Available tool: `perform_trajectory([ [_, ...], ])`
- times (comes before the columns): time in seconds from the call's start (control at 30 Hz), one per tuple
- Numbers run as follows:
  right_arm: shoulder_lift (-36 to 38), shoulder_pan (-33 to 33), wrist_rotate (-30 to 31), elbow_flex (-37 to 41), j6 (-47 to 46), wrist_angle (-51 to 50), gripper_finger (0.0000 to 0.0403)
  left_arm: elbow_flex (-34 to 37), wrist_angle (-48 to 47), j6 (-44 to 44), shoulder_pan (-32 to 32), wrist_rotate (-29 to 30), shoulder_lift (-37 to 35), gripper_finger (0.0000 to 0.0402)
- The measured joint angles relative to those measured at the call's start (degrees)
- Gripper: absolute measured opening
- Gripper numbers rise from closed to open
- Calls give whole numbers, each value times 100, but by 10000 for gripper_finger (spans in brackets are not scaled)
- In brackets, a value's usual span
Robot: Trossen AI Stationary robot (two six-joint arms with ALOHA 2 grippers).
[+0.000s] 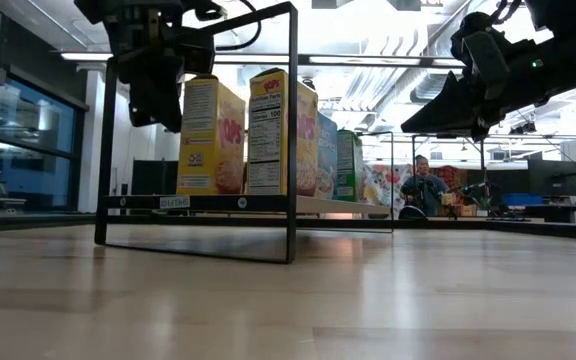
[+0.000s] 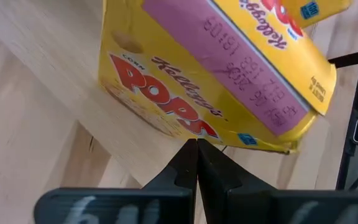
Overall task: Stack cereal on shelf
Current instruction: Put the yellow cereal box aligned with the other yellow cereal box on the shelf
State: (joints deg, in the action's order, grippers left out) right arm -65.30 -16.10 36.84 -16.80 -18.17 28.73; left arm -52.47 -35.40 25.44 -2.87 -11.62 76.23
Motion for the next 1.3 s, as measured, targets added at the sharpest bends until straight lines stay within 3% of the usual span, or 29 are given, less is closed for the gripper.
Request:
perform_trajectory([
  [0.33,2,0,0,0,-2,-27,0,0,106,-261,-241,458,-79,0],
  [0.93,0,-2,15,0,-109,-72,0,0,889,-857,-327,362,-92,0],
  [1.3,2,-1,17,0,-107,-70,0,0,871,-912,-564,390,-92,0],
])
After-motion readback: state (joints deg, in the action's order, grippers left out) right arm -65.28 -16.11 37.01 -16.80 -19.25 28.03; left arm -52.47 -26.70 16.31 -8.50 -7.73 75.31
